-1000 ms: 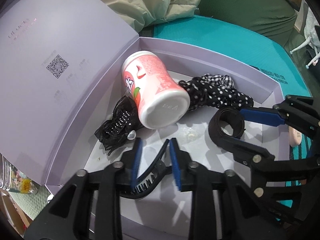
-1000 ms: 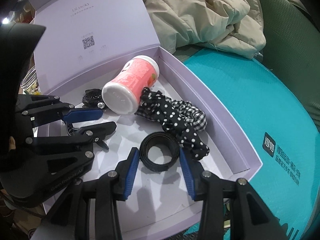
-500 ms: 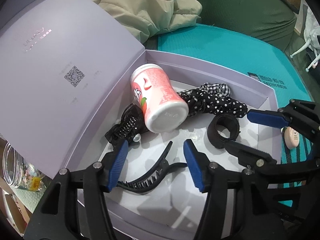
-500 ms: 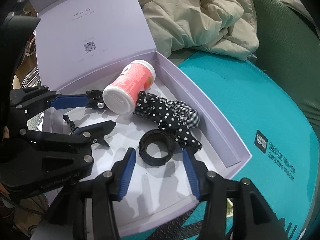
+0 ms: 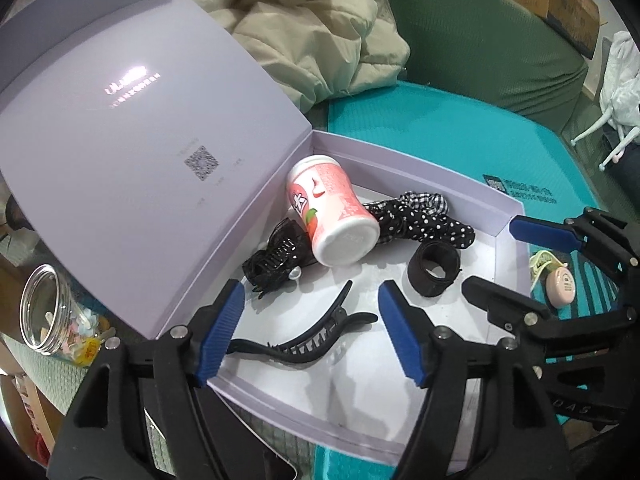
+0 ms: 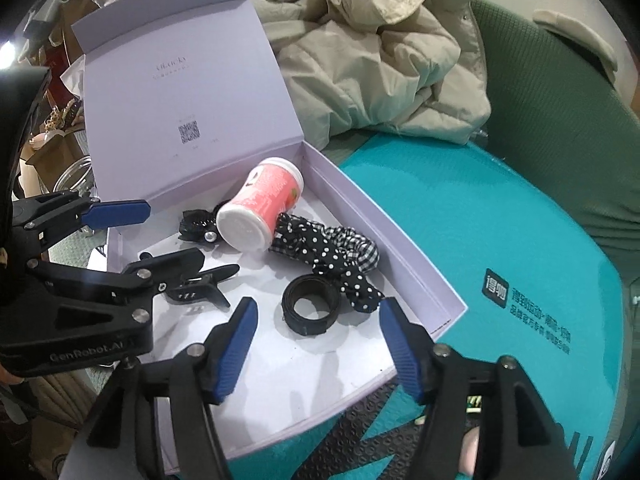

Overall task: Organize objects
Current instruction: 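Open both grippers releasing the hair band and claw clip, then withdraw, then move both grippers over the mat toward the cream claw clip and pink compact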

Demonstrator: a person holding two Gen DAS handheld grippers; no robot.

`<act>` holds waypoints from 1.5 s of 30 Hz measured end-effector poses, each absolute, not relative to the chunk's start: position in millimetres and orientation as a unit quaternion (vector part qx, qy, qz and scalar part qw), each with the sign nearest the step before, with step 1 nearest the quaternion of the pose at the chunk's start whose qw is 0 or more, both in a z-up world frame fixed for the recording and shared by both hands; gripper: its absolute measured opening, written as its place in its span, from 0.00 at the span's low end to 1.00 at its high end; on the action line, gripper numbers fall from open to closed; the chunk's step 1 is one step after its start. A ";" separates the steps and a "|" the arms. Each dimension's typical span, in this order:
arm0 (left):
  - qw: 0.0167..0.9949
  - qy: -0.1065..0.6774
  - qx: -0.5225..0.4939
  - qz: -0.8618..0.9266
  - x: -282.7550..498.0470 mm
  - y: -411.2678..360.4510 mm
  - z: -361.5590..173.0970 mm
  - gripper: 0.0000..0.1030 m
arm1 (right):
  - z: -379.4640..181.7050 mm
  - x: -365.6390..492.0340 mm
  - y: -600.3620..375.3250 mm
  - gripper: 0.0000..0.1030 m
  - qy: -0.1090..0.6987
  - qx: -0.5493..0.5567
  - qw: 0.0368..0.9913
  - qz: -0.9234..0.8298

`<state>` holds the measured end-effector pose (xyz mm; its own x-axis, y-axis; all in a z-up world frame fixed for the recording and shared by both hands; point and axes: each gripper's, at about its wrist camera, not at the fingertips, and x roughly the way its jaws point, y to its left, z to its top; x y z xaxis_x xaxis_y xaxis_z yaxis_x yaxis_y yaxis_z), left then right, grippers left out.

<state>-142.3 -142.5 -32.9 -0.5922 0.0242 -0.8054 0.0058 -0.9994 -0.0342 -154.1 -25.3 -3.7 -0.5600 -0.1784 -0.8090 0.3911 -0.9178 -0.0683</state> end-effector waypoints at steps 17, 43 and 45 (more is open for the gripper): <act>-0.003 -0.009 -0.386 0.922 -94.7 -133.7 15.5 0.73 | 25.8 -117.0 -18.3 0.66 0.102 0.398 0.167 -0.896; 0.027 -0.029 -0.377 0.925 -40.5 -71.2 19.8 0.78 | 30.4 -44.9 53.4 0.66 0.075 0.388 0.140 -0.908; 0.032 -0.028 -0.378 0.925 -36.7 -66.1 19.0 0.78 | 28.8 -40.1 58.7 0.66 0.068 0.389 0.137 -0.908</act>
